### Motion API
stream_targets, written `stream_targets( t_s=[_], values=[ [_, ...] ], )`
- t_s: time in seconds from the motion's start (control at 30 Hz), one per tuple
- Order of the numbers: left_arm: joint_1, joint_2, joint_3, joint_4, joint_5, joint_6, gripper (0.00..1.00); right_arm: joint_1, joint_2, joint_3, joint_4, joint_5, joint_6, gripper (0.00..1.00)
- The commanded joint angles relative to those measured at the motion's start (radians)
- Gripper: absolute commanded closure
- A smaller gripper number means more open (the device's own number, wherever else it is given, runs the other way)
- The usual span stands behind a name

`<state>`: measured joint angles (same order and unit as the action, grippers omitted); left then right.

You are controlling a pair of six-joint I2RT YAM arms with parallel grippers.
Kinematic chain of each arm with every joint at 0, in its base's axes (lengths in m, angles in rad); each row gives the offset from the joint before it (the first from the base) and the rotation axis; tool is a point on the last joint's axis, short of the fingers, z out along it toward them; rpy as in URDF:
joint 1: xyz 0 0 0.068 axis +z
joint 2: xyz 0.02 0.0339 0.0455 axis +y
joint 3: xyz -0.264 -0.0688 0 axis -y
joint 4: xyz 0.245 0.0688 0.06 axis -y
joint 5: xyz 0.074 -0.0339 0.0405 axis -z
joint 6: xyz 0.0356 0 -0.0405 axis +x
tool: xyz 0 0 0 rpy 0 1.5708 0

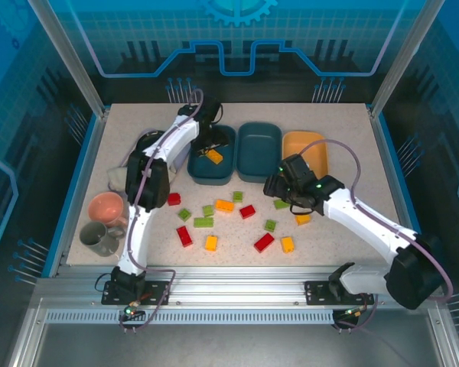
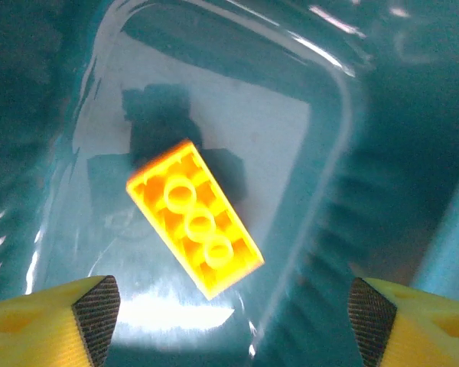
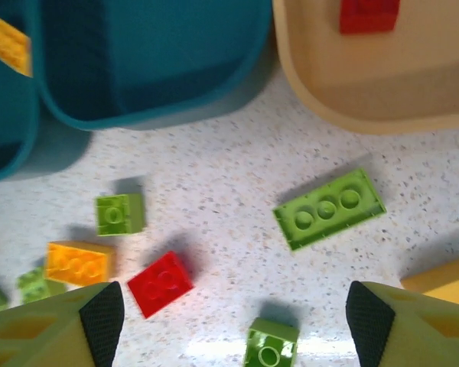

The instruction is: Sort the legos into containers by color

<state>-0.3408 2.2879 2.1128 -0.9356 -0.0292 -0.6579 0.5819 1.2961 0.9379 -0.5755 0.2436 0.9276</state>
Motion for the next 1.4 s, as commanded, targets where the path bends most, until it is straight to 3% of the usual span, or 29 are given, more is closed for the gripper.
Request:
stream_targets(
  t_s=[0.0,0.27,0.43,0.73,1.37],
  values=[
    [-0.040,-0.264,-0.149,0.077,0.029,-0.001,0.16,0.011,0.064,-0.036,0.009,0.082,0.162,0.18],
    [-0.099,-0.749,-0.745,0.329,0.135,-0.070,0.13,-0.025,0.210,-0.028,0.028,0.126,0.375,0.14],
    [-0.107,-0.951,-0.930,0.318,0.125,-0.090,0.13,-0.039,0.261,-0.022,0.054,0.144,0.424,0.15],
    [-0.107,-1.066,-1.011,0.286,0.137,-0.106,0.13,-0.044,0.353,0.031,0.057,0.168,0.445,0.20],
    [-0.108,-1.067,-1.022,0.311,0.156,-0.115,0.14,-0.039,0.496,0.112,-0.014,0.160,0.528,0.40]
  ],
)
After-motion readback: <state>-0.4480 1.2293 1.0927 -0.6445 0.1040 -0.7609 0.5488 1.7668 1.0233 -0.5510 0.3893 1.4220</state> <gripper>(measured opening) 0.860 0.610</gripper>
